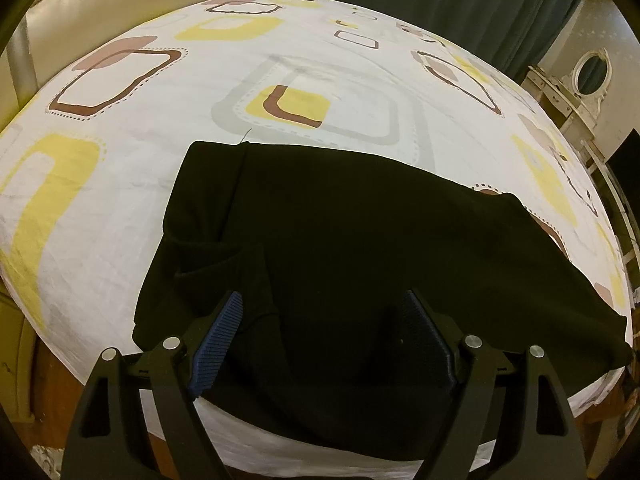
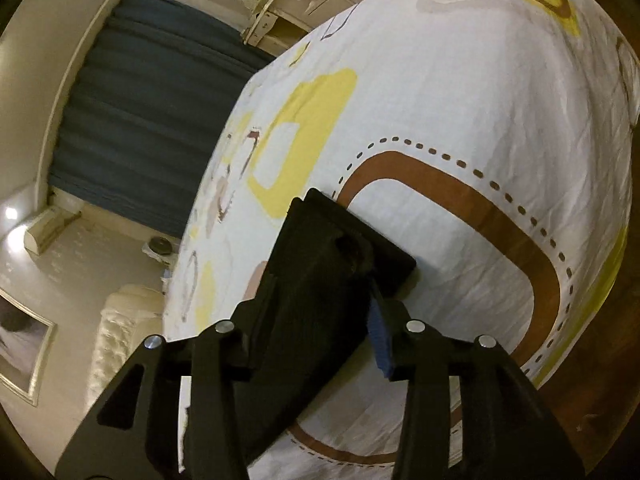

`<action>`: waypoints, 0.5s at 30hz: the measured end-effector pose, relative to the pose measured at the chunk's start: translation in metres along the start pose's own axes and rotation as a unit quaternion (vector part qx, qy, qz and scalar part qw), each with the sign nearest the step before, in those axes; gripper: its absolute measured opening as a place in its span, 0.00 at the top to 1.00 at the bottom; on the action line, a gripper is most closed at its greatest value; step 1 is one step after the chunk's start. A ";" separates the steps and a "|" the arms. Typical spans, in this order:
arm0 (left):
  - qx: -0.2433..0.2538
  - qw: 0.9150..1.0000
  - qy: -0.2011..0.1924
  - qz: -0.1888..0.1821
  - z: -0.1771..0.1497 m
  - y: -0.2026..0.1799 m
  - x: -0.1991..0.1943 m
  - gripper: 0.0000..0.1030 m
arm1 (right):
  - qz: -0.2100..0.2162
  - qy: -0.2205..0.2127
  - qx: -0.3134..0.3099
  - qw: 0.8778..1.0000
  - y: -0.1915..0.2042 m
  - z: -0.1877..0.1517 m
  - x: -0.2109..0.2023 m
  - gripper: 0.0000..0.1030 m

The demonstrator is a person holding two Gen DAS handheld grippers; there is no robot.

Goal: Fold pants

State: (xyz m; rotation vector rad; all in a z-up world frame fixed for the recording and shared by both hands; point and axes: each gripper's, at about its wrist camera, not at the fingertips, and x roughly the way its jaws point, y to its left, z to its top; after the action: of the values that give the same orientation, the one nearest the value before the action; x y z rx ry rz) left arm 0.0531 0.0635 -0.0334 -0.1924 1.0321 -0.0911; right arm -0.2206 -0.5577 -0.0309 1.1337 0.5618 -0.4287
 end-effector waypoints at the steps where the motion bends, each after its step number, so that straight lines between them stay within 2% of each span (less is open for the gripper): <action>1: 0.001 1.000 0.000 0.000 0.000 0.000 0.000 0.21 | -0.011 0.004 -0.009 1.000 0.003 0.000 0.001 0.94; 5: 0.004 1.000 0.000 0.000 0.000 0.000 0.000 0.21 | -0.056 0.009 -0.071 0.996 0.038 -0.001 0.005 0.94; 9: 0.004 1.000 -0.001 0.001 0.000 0.000 0.001 0.20 | -0.035 0.023 -0.134 0.990 0.106 0.004 0.018 0.94; 12: 0.006 1.000 -0.002 0.006 -0.001 -0.001 0.001 0.20 | 0.012 0.039 -0.195 0.980 0.182 0.006 0.028 0.95; 15: -0.002 1.000 -0.003 0.006 -0.001 -0.001 0.000 0.20 | 0.101 0.024 -0.253 0.962 0.257 0.005 0.007 0.95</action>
State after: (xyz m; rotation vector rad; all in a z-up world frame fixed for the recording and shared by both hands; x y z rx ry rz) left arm 0.0520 0.0624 -0.0340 -0.1900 1.0269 -0.0787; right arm -0.0637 -0.4681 0.1523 0.6996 0.5505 -0.0691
